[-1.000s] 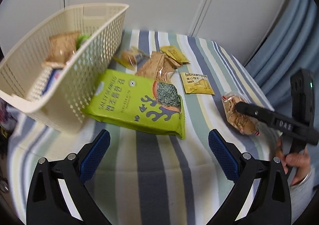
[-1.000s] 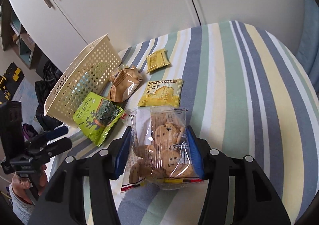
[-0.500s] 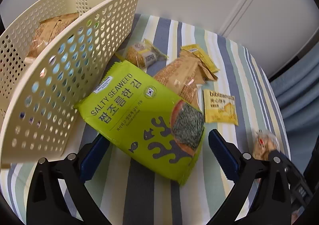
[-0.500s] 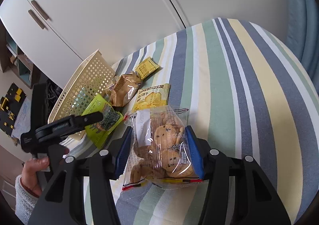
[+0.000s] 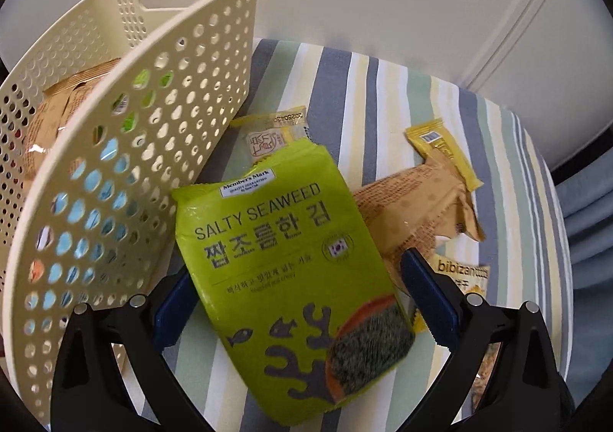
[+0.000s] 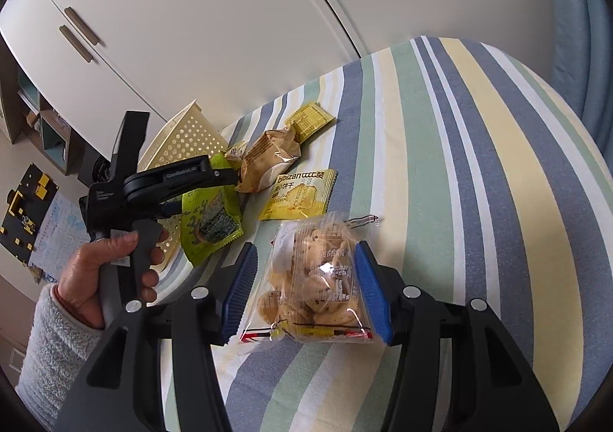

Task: Organize snacks
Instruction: 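Grasp the green Salty Seaweed packet with the left gripper while right holds the cookie bag, then carry the seaweed packet into the basket and open the left gripper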

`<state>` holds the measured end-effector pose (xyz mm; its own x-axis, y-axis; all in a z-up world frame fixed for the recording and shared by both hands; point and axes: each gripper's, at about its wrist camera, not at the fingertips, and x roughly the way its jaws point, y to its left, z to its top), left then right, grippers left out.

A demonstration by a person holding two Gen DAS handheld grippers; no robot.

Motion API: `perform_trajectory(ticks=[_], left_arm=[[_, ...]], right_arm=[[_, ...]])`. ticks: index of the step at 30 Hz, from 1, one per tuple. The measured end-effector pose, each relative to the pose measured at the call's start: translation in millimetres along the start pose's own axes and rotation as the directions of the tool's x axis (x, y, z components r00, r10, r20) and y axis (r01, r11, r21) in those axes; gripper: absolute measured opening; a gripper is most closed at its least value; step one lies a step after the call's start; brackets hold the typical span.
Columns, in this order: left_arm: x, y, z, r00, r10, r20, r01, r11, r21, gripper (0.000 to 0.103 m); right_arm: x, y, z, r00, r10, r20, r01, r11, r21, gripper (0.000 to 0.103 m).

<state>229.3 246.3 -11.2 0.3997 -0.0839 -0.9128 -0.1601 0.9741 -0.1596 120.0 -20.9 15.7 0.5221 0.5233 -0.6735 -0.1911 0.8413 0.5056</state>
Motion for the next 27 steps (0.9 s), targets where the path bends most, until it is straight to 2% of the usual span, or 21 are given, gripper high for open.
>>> perform_trajectory(ticks=[3,6,8,10,13,21,23,24,25,27], left_arm=[[7,-6,-1,0.999,0.035,-0.003,-0.034,0.999,0.038,0.1],[5,-4,-7,0.999,0.029,0.015,-0.03,0.999,0.042,0.1],[2,-3,-10,0.999,0.021,0.028,-0.022,0.999,0.045,0.097],[-5,-2,-15,0.999,0.022,0.045,-0.025,0.998,0.062,0.089],[-18,-5,-26,0.997,0.013,0.073,-0.02,0.995,0.096,0.085],[-67,-5,-49,0.983,-0.079,0.166,0.052,0.985,0.166,0.084],[-81,-1,-51,0.976,-0.108,0.189,0.075,0.982,0.173,0.084],[-90,1,-52,0.971,-0.121,0.205,0.086,0.981,0.175,0.084],[-99,4,-52,0.966,-0.133,0.222,0.095,0.98,0.174,0.084],[-118,11,-50,0.955,-0.152,0.253,0.112,0.98,0.167,0.084]], right_arm=[[0,-1,0,1.0,-0.001,-0.003,0.001,1.0,0.009,0.053],[0,-1,1,1.0,-0.002,-0.005,0.002,1.0,0.011,0.053],[0,-2,1,1.0,-0.002,-0.005,0.002,1.0,0.012,0.053],[-1,-3,2,1.0,0.0,-0.007,0.0,1.0,0.017,0.053],[-1,-4,3,1.0,-0.002,-0.011,0.002,1.0,0.026,0.053],[-2,-7,4,1.0,-0.025,-0.014,0.026,0.999,0.039,0.054],[-2,-8,5,0.999,-0.033,-0.017,0.033,0.998,0.048,0.057],[-2,-9,5,0.999,-0.043,-0.02,0.044,0.998,0.053,0.064],[-3,-10,5,0.999,-0.051,-0.017,0.052,0.997,0.058,0.067],[-3,-10,6,0.998,-0.06,-0.016,0.061,0.996,0.058,0.067]])
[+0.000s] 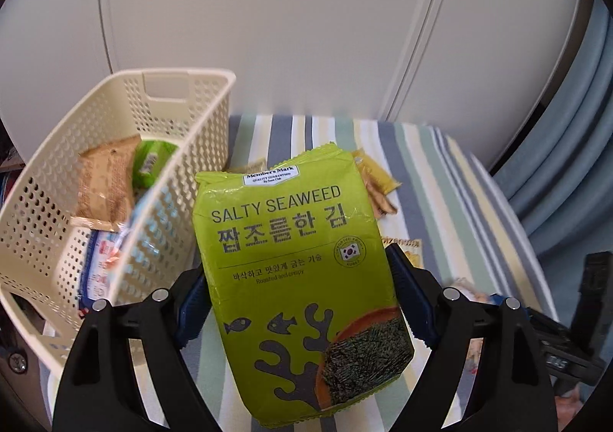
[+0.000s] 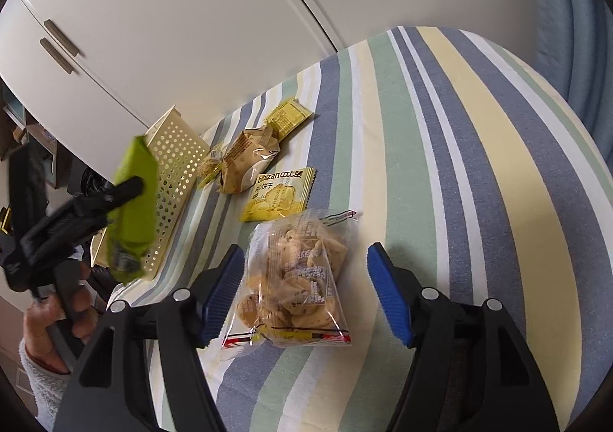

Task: Organize snacks
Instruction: 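Carry the seaweed packet into the basket and open the left gripper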

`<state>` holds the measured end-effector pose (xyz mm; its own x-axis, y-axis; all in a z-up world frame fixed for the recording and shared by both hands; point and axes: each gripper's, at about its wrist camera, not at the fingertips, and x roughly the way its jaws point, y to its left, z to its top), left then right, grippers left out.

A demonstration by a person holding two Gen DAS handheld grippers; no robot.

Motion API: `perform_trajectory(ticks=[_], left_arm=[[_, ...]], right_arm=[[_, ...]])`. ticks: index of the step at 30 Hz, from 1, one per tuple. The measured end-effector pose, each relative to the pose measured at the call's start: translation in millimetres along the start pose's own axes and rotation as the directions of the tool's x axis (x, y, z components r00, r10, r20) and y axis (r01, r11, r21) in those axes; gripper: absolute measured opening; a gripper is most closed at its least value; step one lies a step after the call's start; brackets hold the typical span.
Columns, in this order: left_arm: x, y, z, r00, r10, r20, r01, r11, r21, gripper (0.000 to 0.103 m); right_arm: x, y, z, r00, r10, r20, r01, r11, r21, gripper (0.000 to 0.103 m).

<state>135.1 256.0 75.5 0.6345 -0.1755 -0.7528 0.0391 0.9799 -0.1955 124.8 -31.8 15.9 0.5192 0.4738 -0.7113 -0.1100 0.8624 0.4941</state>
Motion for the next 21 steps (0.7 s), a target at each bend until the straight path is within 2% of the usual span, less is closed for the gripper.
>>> perform_trajectory(ticks=[7,12,18,21], left_arm=[[-57,28,22,0.991,-0.009,0.131,0.014,0.999,-0.038,0.084],[-82,59,33,0.977,0.053,0.205,-0.038,0.996,-0.075,0.084],[-82,101,39,0.971,0.115,0.211,-0.086,0.986,-0.143,0.084],[-75,116,40,0.969,0.144,0.203,-0.117,0.983,-0.14,0.084]], right_arm=[[-2,1,1,1.0,-0.031,0.0,0.031,1.0,0.0,0.067],[0,3,2,0.999,-0.051,0.002,0.051,0.999,-0.001,0.067],[1,4,2,0.997,-0.077,0.011,0.077,0.997,-0.007,0.067],[1,5,1,0.996,-0.086,0.012,0.086,0.996,-0.004,0.067]])
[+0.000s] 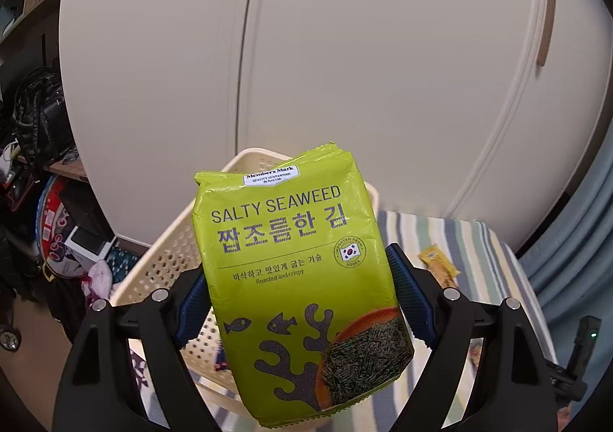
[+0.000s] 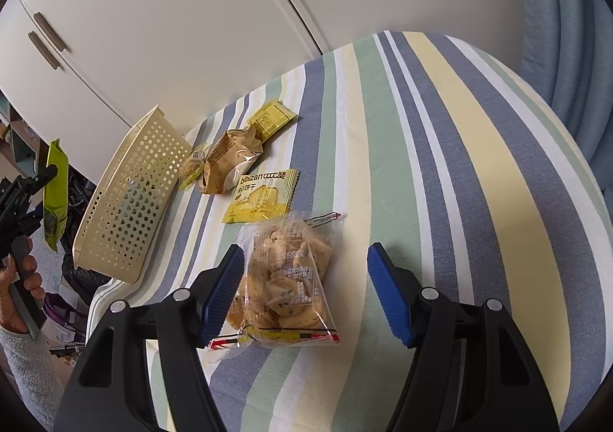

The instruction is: Organize snacks

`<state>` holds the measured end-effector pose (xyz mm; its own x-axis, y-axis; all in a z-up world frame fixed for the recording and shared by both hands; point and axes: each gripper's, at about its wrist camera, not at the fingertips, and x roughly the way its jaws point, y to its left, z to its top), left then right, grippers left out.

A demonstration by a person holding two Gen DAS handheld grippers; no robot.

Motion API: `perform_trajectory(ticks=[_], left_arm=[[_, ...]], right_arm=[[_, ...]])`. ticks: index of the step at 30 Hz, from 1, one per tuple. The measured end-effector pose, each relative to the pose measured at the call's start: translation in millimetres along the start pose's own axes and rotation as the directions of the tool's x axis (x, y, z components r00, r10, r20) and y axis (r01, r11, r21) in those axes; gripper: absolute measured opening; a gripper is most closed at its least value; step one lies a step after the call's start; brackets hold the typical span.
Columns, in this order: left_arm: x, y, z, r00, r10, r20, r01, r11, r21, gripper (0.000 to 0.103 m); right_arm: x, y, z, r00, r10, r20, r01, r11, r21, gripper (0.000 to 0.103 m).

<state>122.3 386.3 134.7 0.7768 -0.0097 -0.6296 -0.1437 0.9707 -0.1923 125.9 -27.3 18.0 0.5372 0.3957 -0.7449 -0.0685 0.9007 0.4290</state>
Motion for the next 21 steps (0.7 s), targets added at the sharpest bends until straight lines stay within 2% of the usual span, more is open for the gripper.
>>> perform_trajectory(ticks=[6,7,8,11,20,21], left_arm=[[14,17,-2,0.999,0.032,-0.013,-0.032,0.999,0.01,0.086],[15,20,-2,0.999,0.038,-0.018,-0.038,0.999,0.004,0.096],[16,24,-3,0.999,0.045,-0.019,-0.045,0.999,-0.009,0.101],[13,32,-7,0.999,0.04,-0.012,-0.04,0.998,-0.057,0.101],[-10,34,-37,0.996,0.055,0.073,-0.045,0.99,-0.132,0.101],[-12,34,-41,0.995,0.057,0.083,-0.045,0.99,-0.137,0.101]], right_arm=[[1,0,0,1.0,-0.023,-0.003,0.023,1.0,-0.004,0.067],[1,1,0,1.0,-0.029,-0.002,0.029,1.0,-0.006,0.068],[1,2,0,0.999,-0.033,-0.001,0.033,0.999,-0.007,0.069],[-1,2,0,0.999,-0.041,0.01,0.041,0.999,-0.008,0.077],[3,16,1,0.995,-0.101,-0.006,0.1,0.993,-0.07,0.077],[4,20,1,0.994,-0.113,-0.007,0.112,0.99,-0.086,0.081]])
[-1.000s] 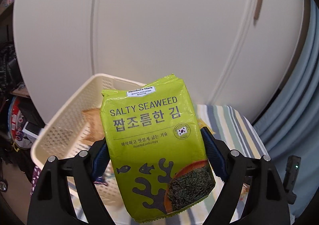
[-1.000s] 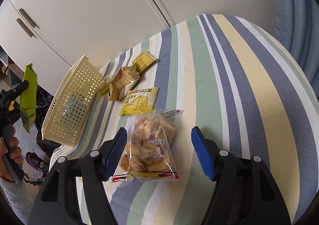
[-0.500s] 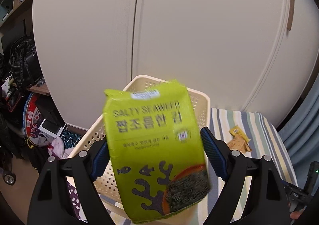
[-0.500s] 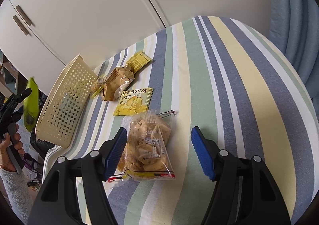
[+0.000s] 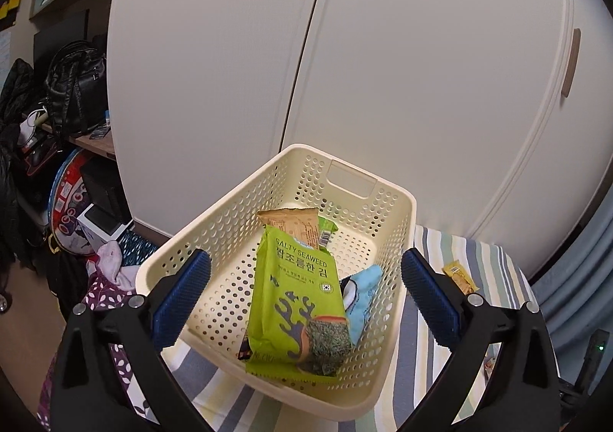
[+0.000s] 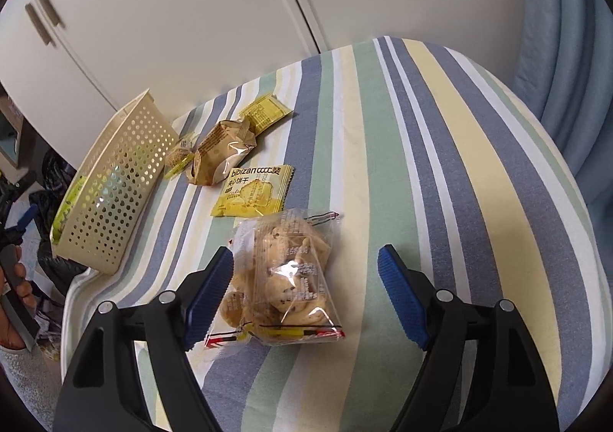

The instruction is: Organize snacks

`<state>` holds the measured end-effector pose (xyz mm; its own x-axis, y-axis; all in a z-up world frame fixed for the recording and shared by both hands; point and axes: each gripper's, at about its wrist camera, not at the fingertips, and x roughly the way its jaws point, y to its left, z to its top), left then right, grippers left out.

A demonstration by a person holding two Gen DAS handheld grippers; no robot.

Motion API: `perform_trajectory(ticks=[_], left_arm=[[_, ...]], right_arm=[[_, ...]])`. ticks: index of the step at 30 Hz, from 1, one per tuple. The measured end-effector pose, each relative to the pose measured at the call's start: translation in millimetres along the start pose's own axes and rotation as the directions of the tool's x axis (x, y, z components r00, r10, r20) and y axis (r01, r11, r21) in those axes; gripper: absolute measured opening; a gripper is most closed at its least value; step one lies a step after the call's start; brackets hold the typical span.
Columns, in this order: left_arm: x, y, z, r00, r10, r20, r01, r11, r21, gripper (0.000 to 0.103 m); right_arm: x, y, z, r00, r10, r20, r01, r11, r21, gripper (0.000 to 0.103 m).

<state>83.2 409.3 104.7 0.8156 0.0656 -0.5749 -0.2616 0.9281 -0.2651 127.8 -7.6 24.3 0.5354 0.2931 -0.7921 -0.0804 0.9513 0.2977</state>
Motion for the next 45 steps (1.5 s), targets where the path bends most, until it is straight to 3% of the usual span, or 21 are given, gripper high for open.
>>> perform_trajectory(ticks=[6,15,17,19,20,25,30,37,45], left_arm=[[-7,2,-5,0.999,0.018,0.034,-0.018,1.0,0.012,0.101],[-6,15,-11,0.998,0.049,0.046,-0.05,0.999,0.013,0.101],[-6,16,-12,0.997,0.063,0.05,-0.063,0.998,0.016,0.101],[-5,16,-14,0.996,0.07,0.054,-0.071,0.997,0.022,0.101],[-5,17,-14,0.996,0.071,0.054,-0.072,0.997,0.025,0.101],[-4,19,-16,0.995,0.077,0.059,-0.079,0.997,0.027,0.101],[-7,28,-15,0.991,0.108,0.077,-0.109,0.994,0.007,0.101],[-13,42,-11,0.975,0.19,0.118,-0.19,0.982,-0.012,0.101],[-15,55,-8,0.967,0.222,0.127,-0.218,0.975,-0.048,0.101]], right_arm=[[14,19,5,0.995,-0.083,-0.059,0.079,0.994,-0.077,0.084],[45,40,5,0.965,-0.193,-0.179,0.161,0.971,-0.177,0.084],[50,42,4,0.958,-0.212,-0.194,0.176,0.966,-0.189,0.08],[52,43,3,0.952,-0.231,-0.198,0.192,0.961,-0.2,0.063],[52,42,2,0.953,-0.229,-0.199,0.19,0.962,-0.197,0.063],[44,43,5,0.963,-0.201,-0.181,0.172,0.971,-0.164,0.056],[24,65,22,0.983,-0.147,-0.11,0.13,0.98,-0.152,0.056],[-3,139,49,1.0,0.007,-0.021,-0.012,0.974,-0.226,0.056],[12,239,70,0.988,0.15,-0.029,-0.152,0.938,-0.313,0.056]])
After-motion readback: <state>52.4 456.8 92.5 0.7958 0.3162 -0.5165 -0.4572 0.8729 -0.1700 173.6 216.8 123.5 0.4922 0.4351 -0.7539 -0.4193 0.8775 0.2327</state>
